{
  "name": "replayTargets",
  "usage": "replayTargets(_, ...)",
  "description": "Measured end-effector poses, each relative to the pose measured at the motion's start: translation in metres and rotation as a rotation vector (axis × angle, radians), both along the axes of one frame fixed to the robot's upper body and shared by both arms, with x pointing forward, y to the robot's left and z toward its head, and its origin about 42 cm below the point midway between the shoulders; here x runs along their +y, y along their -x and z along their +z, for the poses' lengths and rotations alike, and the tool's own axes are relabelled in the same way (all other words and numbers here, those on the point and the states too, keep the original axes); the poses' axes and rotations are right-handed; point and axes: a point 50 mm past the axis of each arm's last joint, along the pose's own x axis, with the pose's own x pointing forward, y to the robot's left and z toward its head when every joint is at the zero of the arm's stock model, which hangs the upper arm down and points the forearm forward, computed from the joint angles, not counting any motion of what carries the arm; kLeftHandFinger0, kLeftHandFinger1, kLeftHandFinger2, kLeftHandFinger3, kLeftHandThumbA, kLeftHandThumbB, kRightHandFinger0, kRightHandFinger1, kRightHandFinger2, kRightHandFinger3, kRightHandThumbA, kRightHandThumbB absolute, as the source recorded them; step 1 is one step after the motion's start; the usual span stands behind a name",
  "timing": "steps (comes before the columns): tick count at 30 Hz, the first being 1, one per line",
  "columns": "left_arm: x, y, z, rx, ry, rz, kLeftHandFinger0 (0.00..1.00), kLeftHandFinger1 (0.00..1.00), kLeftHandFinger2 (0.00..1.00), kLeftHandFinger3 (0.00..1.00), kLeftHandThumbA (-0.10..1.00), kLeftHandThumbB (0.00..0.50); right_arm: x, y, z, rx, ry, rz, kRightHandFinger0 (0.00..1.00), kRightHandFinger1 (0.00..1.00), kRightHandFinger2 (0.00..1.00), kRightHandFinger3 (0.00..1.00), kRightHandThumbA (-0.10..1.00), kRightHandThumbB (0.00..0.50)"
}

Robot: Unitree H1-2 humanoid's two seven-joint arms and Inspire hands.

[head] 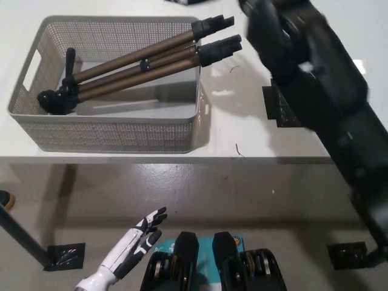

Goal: The robot uses its right hand to pick the tripod on the desk and places it into a rectangular container on the left.

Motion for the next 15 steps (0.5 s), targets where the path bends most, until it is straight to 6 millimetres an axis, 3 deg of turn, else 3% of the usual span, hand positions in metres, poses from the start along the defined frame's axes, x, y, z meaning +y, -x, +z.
replayTargets(2,0.0,0.0,0.0,0.002,0.0,0.001,1.0,1.0,1.0,1.0,1.0,0.5,-0.015,0.009,-0.027,0.037,-0.035,-0.005,1.0,1.0,1.0,1.0,1.0,0.389)
replayTargets(5,0.0,0.001,-0.002,0.008,-0.001,0.002,1.0,1.0,1.0,1.0,1.0,0.5,-0.034,0.026,-0.069,0.097,-0.081,-0.005,1.0,1.0,1.0,1.0,1.0,0.414)
replayTargets(8,0.001,0.001,-0.004,0.017,-0.002,0.005,1.0,1.0,1.0,1.0,1.0,0.5,-0.056,0.057,-0.132,0.202,-0.133,-0.014,1.0,1.0,1.0,1.0,1.0,0.414)
replayTargets(10,0.002,0.002,-0.007,0.026,-0.004,0.009,1.0,1.0,1.0,1.0,1.0,0.5,-0.07,0.088,-0.173,0.276,-0.177,-0.019,1.0,1.0,1.0,1.0,1.0,0.417)
replayTargets(11,0.003,0.002,-0.008,0.03,-0.004,0.011,1.0,1.0,1.0,1.0,1.0,0.5,-0.077,0.105,-0.192,0.313,-0.197,-0.024,1.0,1.0,1.0,1.0,1.0,0.392)
replayTargets(12,0.003,0.002,-0.009,0.032,-0.004,0.012,1.0,1.0,1.0,1.0,1.0,0.5,-0.08,0.114,-0.201,0.333,-0.209,-0.026,1.0,1.0,1.0,1.0,1.0,0.384)
replayTargets(14,0.004,0.003,-0.01,0.037,-0.004,0.017,1.0,1.0,1.0,1.0,1.0,0.5,-0.095,0.158,-0.239,0.417,-0.264,-0.042,1.0,1.0,1.0,1.0,1.0,0.367)
replayTargets(15,0.005,0.003,-0.01,0.038,-0.003,0.02,1.0,1.0,1.0,1.0,1.0,0.5,-0.101,0.179,-0.254,0.452,-0.293,-0.047,1.0,1.0,1.0,1.0,1.0,0.395)
